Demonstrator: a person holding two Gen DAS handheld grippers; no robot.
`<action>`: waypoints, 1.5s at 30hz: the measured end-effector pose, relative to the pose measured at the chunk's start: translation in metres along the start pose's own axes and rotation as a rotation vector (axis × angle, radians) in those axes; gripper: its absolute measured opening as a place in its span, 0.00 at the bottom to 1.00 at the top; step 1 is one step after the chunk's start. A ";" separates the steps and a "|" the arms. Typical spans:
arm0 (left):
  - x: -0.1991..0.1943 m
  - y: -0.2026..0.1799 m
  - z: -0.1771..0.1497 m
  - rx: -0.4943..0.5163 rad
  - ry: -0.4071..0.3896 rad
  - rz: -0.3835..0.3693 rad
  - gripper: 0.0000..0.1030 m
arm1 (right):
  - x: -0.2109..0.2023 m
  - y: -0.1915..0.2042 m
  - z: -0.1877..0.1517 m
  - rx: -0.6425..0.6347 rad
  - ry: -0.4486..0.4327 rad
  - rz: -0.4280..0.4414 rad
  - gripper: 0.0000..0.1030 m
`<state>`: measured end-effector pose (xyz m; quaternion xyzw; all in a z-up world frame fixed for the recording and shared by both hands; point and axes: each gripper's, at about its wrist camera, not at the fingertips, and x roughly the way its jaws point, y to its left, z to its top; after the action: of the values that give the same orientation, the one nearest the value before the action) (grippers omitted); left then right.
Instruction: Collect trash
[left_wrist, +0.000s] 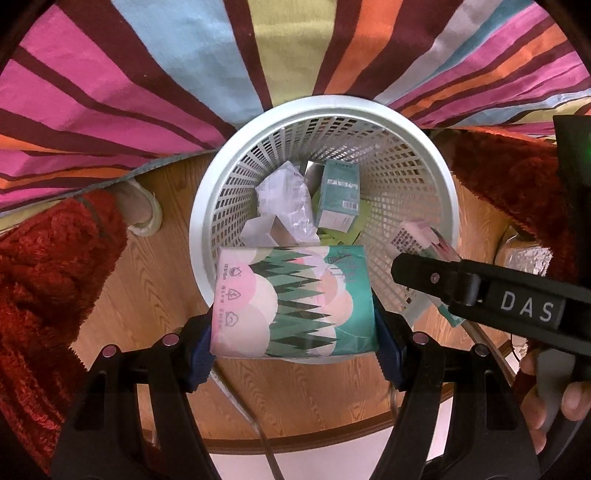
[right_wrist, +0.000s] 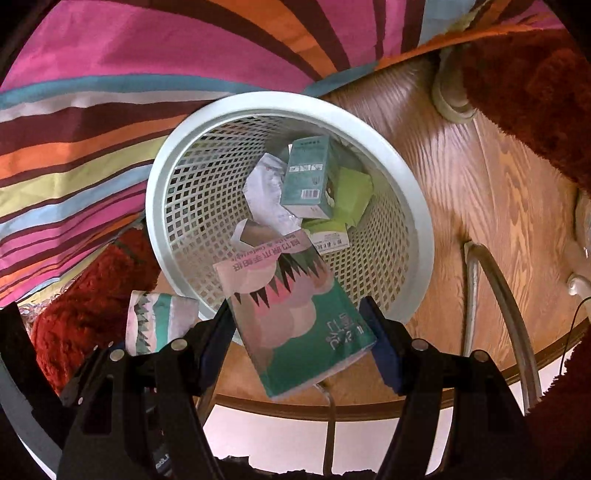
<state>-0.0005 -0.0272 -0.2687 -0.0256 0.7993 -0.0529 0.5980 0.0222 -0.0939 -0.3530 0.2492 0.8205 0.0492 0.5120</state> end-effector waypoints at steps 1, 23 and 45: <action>0.001 0.000 0.001 0.000 0.003 0.001 0.67 | 0.000 -0.001 0.000 0.000 0.005 0.002 0.63; 0.010 0.008 -0.001 -0.035 0.043 -0.017 0.87 | 0.006 -0.003 -0.002 0.019 0.010 -0.017 0.92; -0.066 0.020 -0.023 -0.076 -0.259 -0.004 0.87 | -0.070 0.020 -0.035 -0.140 -0.291 -0.040 0.92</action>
<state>-0.0031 0.0003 -0.2021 -0.0566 0.7168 -0.0198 0.6947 0.0236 -0.1021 -0.2725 0.2010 0.7372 0.0594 0.6423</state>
